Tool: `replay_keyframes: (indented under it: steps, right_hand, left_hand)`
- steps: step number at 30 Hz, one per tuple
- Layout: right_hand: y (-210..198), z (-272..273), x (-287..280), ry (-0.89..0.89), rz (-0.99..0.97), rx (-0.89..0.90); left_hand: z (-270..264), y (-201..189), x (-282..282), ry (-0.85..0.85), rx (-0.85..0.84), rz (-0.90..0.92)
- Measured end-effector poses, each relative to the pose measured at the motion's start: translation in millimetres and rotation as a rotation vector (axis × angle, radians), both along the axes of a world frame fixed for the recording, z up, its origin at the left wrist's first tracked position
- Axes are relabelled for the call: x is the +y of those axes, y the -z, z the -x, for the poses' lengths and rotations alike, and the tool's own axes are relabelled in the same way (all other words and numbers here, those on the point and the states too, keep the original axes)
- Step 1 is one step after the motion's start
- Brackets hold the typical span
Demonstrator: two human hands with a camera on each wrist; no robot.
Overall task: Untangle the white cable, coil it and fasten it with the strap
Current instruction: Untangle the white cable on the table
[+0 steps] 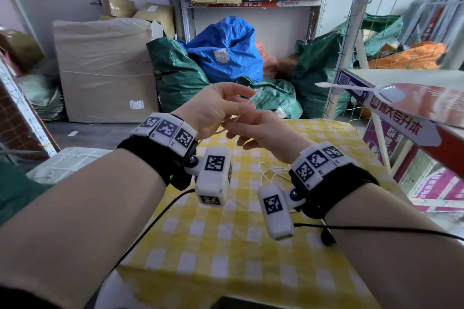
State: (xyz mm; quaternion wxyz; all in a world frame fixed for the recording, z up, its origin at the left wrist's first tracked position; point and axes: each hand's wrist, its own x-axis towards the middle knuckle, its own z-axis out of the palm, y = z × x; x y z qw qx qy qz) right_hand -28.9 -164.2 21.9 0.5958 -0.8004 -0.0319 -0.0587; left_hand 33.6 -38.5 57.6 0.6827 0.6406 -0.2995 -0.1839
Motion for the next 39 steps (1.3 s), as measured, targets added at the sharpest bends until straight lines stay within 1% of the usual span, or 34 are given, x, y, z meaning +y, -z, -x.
replay_keyframes:
  steps: [5, 8, 9, 11, 13, 14, 15, 17, 20, 23, 26, 28, 29, 31, 33, 35, 36, 37, 38, 39]
  right_hand:
    - [-1.3, -3.4, 7.6, 0.063, -0.050, -0.081]
    - [0.1, -4.4, 5.6, 0.113, -0.087, -0.102]
    - [0.2, -4.5, 3.6, 0.144, -0.100, -0.113]
    - [-1.0, -4.0, -1.9, 0.207, -0.126, -0.133]
    - [-2.9, -4.1, -8.2, 0.250, -0.161, -0.152]
    - [-3.5, -4.8, -11.7, 0.271, -0.180, -0.160]
    - [-3.8, -6.1, -15.3, 0.298, -0.197, -0.164]
    - [-3.2, -9.0, -23.0, 0.364, -0.225, -0.160]
    - [-0.5, -12.4, -34.1, 0.480, -0.258, -0.150]
    - [4.4, -13.6, -44.0, 0.588, -0.263, -0.142]
    - [10.8, -12.4, -53.2, 0.691, -0.245, -0.126]
    - [13.8, -10.0, -60.2, 0.767, -0.254, -0.114]
    - [15.0, -8.6, -63.6, 0.805, -0.265, -0.100]
    - [15.9, -6.3, -68.5, 0.871, -0.261, -0.058]
    - [18.4, -7.7, -72.7, 0.921, -0.237, -0.001]
    - [18.4, -7.4, -72.5, 0.907, -0.177, 0.086]
    - [17.6, -6.5, -71.5, 0.875, -0.091, 0.142]
    - [15.9, -5.3, -69.5, 0.851, 0.037, 0.177]
    - [12.9, -4.5, -66.0, 0.846, 0.181, 0.166]
    - [9.3, -3.5, -60.5, 0.852, 0.306, 0.092]
  left_hand:
    - [2.6, 2.6, -1.3, 0.034, -0.004, -0.005]
    - [-1.1, 4.8, -0.3, -0.006, -0.017, -0.004]
    - [-4.1, 6.4, 0.7, -0.023, -0.037, -0.041]
    - [-9.2, 9.4, 5.2, -0.032, -0.084, -0.214]
    - [-14.9, 13.6, 14.0, 0.022, -0.111, -0.430]
    - [-18.0, 16.4, 18.5, 0.056, -0.108, -0.496]
    - [-21.4, 19.5, 22.5, 0.082, -0.095, -0.519]
    - [-27.2, 24.3, 29.0, 0.096, -0.055, -0.503]
    - [-36.1, 28.0, 39.9, 0.055, -0.073, -0.543]
    - [-46.2, 31.5, 52.9, 0.006, -0.158, -0.654]
    - [-52.6, 31.5, 64.6, -0.051, -0.285, -0.835]
    - [-56.0, 31.5, 73.0, -0.131, -0.397, -0.956]
    - [-57.1, 32.0, 76.8, -0.173, -0.437, -0.994]
    - [-56.1, 31.3, 79.8, -0.222, -0.455, -0.999]
    - [-49.7, 27.7, 74.6, -0.256, -0.489, -1.001]
    - [-42.7, 21.0, 64.4, -0.280, -0.546, -0.985]
    - [-39.0, 16.9, 59.5, -0.275, -0.566, -0.976]
    - [-36.7, 13.9, 54.9, -0.259, -0.582, -0.967]
    - [-34.9, 11.4, 50.6, -0.240, -0.593, -0.959]
    - [-32.9, 9.7, 45.9, -0.222, -0.600, -0.959]
